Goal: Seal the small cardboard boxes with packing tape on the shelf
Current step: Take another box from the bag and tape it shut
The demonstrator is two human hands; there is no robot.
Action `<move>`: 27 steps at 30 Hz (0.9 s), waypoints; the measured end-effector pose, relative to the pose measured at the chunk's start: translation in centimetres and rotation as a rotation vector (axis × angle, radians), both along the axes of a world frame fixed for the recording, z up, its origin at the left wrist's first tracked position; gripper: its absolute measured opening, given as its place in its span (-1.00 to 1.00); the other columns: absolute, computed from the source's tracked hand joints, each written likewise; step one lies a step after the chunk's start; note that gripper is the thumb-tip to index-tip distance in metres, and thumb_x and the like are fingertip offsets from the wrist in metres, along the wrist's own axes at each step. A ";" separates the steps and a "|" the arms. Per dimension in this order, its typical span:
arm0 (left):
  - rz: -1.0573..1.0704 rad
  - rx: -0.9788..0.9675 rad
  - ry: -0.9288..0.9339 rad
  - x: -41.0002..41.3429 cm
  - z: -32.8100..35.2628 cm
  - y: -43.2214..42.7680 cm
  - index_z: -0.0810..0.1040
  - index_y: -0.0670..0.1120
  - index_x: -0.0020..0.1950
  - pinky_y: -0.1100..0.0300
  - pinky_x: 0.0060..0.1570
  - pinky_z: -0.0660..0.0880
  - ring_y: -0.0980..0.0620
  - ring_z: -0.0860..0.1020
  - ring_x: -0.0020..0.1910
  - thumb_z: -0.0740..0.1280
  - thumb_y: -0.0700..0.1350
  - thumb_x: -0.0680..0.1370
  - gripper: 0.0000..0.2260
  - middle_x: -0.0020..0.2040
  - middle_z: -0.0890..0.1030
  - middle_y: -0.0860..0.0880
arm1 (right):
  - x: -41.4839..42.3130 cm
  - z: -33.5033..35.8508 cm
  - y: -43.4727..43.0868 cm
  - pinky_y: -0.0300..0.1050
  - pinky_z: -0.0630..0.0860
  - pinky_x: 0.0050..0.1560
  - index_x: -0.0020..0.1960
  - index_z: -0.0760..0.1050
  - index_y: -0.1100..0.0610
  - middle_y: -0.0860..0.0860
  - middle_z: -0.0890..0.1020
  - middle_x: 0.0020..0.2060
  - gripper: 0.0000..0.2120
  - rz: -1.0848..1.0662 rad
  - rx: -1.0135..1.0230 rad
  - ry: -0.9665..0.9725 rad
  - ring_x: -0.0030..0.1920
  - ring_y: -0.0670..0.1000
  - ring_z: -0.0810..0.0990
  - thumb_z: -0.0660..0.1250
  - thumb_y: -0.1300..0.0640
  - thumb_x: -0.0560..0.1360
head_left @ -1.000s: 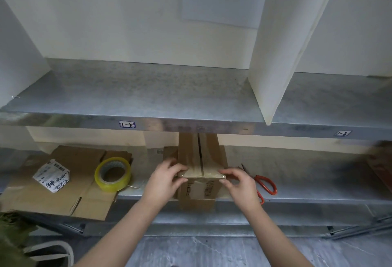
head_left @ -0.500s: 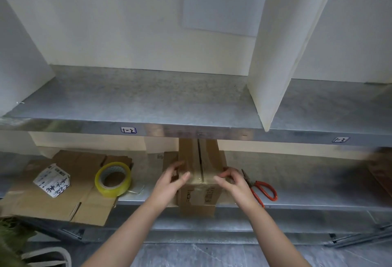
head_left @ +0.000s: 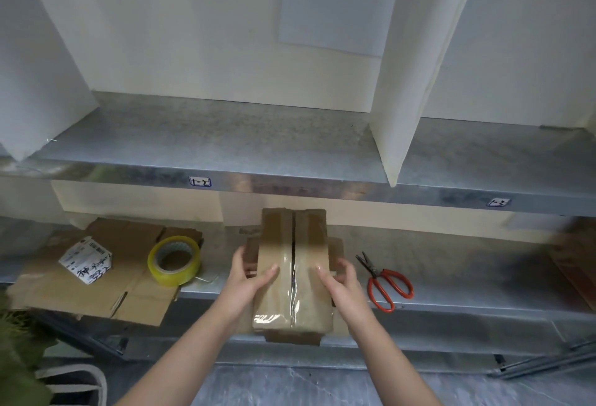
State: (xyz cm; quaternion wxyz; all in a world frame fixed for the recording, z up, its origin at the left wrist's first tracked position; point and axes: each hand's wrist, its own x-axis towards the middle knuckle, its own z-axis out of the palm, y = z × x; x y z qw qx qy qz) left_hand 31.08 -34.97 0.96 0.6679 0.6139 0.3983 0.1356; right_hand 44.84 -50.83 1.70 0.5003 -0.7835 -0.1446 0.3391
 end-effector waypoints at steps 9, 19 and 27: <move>-0.131 -0.052 -0.148 -2.6 3.5 -1.6 0.33 0.25 0.31 0.15 0.06 0.47 0.05 0.50 0.21 0.47 0.11 0.42 -0.47 0.23 0.50 0.05 | -2.1 0.9 -2.9 -0.20 0.52 -0.01 0.33 0.29 -0.05 -0.11 0.58 0.13 -0.35 -0.045 0.235 0.164 0.10 -0.13 0.59 0.50 -0.18 0.36; -0.066 -0.005 -0.216 -2.6 9.0 -1.7 0.41 0.10 0.17 -0.15 0.32 0.36 -0.02 0.44 0.27 0.29 0.42 0.41 -0.49 0.25 0.50 0.04 | -2.2 7.2 -2.9 0.19 0.32 0.41 0.26 0.28 -0.21 -0.09 0.43 0.33 -0.28 0.056 0.298 0.090 0.34 -0.03 0.39 0.20 -0.59 0.25; -0.145 -0.180 -0.395 -2.8 8.1 -2.0 0.39 0.15 0.34 0.15 0.02 0.51 0.00 0.58 0.19 0.54 -0.08 0.15 -0.22 0.22 0.61 0.04 | -2.0 8.0 -4.3 -0.05 0.44 0.29 0.40 0.27 -0.19 -0.20 0.45 0.32 -0.20 0.176 0.440 0.021 0.31 -0.15 0.43 0.38 -0.03 0.17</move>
